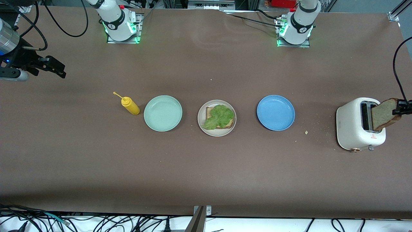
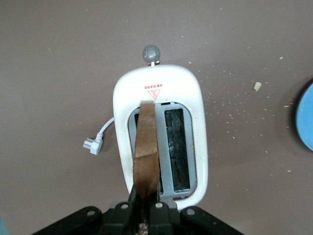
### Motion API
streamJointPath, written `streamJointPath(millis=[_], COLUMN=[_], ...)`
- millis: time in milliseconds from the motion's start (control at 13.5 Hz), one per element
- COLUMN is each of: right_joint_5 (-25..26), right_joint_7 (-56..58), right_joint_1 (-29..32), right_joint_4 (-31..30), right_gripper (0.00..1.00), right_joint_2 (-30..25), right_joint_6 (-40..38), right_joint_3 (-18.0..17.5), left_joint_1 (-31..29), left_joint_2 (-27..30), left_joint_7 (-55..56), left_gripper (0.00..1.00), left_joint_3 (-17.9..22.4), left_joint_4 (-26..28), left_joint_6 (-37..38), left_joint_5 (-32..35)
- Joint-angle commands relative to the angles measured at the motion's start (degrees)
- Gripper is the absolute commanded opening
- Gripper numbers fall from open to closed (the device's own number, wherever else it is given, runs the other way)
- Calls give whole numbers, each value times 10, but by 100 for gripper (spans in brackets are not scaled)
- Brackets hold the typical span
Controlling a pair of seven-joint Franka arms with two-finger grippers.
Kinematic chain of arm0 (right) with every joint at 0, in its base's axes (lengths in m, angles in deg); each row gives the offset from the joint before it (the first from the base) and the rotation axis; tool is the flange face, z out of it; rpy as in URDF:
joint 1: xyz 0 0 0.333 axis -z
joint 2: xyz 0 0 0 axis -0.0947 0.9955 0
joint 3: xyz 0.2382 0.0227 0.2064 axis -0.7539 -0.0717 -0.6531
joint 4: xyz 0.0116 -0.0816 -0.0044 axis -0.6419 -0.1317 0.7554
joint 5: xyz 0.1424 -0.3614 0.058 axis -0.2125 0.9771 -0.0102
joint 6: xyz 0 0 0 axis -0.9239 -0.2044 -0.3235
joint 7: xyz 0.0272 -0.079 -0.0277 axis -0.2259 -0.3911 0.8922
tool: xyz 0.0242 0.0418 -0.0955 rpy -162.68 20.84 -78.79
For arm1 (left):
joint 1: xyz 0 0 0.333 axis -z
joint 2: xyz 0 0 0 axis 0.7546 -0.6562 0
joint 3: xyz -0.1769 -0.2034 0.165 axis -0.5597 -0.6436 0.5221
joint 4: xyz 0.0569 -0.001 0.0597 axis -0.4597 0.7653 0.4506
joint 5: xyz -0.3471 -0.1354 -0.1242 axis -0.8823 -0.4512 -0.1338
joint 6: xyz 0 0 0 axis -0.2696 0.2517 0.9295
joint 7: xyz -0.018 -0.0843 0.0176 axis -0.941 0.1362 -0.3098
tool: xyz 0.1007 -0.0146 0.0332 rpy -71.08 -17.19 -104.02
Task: Make sandwich in beige plate with both arms
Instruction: 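Grasp the toasted bread slice with the left gripper and lift it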
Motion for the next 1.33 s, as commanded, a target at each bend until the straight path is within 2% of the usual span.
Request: streamJointPath(millis=[0,443,813,1256], right_joint_5=[-7,-7,-7,-8], right_joint_7=[9,9,9,9], right_joint_1=[11,11,11,11], right_joint_4=[-9,-9,-9,-9], right_gripper=[100,100,100,100], right_joint_2=[-8,-8,-8,-8], right_joint_6=[2,2,2,2], right_joint_3=[-8,-8,-8,-8], left_joint_1=[11,45,78,129], left_joint_2=[0,0,-8,-39], left_joint_7=[-8,-9,4,100], left_gripper=[0,0,0,0], left_joint_3=[-3,-3,-2,-3], left_joint_4=[-61,-103,-110,-109], left_joint_6=[65,138,185,216], left_joint_5=[15,-4,-112,-236])
